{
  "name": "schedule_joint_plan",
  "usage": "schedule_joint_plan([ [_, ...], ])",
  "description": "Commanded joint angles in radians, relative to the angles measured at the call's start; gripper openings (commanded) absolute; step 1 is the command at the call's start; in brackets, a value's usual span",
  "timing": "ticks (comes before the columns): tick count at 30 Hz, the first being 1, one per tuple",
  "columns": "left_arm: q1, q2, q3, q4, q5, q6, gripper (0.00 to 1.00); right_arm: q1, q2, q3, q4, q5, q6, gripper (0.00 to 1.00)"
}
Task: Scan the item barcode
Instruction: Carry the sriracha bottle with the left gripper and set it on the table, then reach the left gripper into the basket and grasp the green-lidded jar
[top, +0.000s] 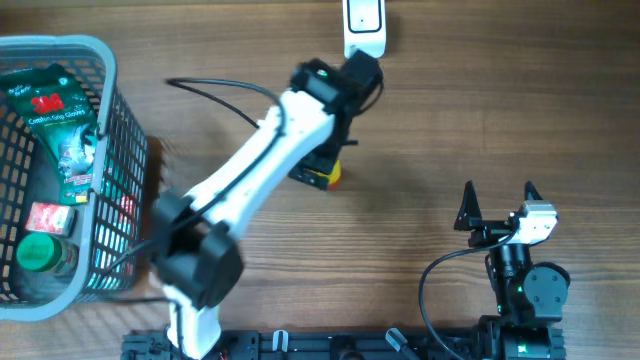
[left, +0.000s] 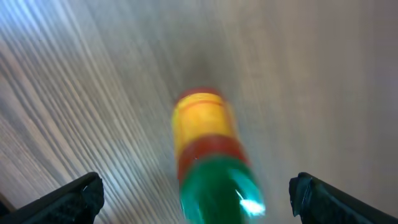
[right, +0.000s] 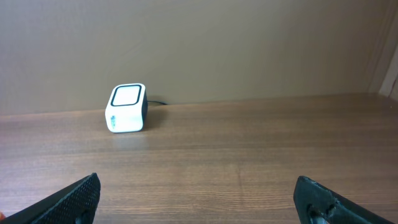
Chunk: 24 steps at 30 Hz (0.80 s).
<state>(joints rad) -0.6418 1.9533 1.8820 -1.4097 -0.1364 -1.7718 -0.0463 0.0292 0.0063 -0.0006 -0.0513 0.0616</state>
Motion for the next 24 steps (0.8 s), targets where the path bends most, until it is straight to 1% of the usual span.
schedule_joint_plan([
  [1,0.095,-0.230,0.135,-0.042,-0.183,0.202,1.00,0.004,0.000,-0.001,0.003,0.006,-0.010,1.00],
  [2,0.130,-0.266,0.151,-0.048,-0.197,0.249,1.00,0.004,0.000,-0.001,0.003,0.006,-0.009,1.00],
  [4,0.249,-0.348,0.166,-0.051,-0.197,0.391,1.00,0.004,0.000,-0.001,0.003,0.006,-0.009,1.00],
  [5,0.306,-0.377,0.166,-0.056,-0.197,0.425,1.00,0.004,0.000,-0.001,0.003,0.006,-0.010,1.00],
  [8,0.533,-0.456,0.166,-0.061,-0.194,0.542,1.00,0.004,0.000,-0.001,0.003,0.006,-0.009,1.00],
  [12,0.812,-0.511,0.166,-0.081,-0.143,0.664,1.00,0.004,0.000,-0.001,0.003,0.006,-0.009,1.00],
  [13,0.909,-0.513,0.166,-0.118,-0.142,0.674,1.00,0.004,0.000,-0.001,0.003,0.006,-0.009,1.00],
  [14,0.967,-0.512,0.166,-0.150,-0.142,0.678,1.00,0.004,0.000,-0.001,0.003,0.006,-0.009,0.99],
  [15,1.054,-0.499,0.162,-0.203,-0.142,0.676,1.00,0.004,0.000,-0.001,0.003,0.006,-0.009,1.00],
  [17,1.157,-0.481,0.132,-0.241,-0.142,0.660,1.00,0.004,0.000,-0.001,0.003,0.006,-0.009,1.00],
  [19,1.236,-0.468,0.072,-0.240,-0.141,0.602,1.00,0.004,0.000,-0.001,0.003,0.006,-0.009,1.00],
  [22,1.332,-0.465,-0.071,-0.186,-0.140,0.462,1.00,0.004,0.000,-0.001,0.003,0.006,-0.010,1.00],
  [24,1.355,-0.465,-0.153,-0.104,-0.138,0.446,1.00,0.004,0.000,-0.001,0.003,0.006,-0.009,1.00],
])
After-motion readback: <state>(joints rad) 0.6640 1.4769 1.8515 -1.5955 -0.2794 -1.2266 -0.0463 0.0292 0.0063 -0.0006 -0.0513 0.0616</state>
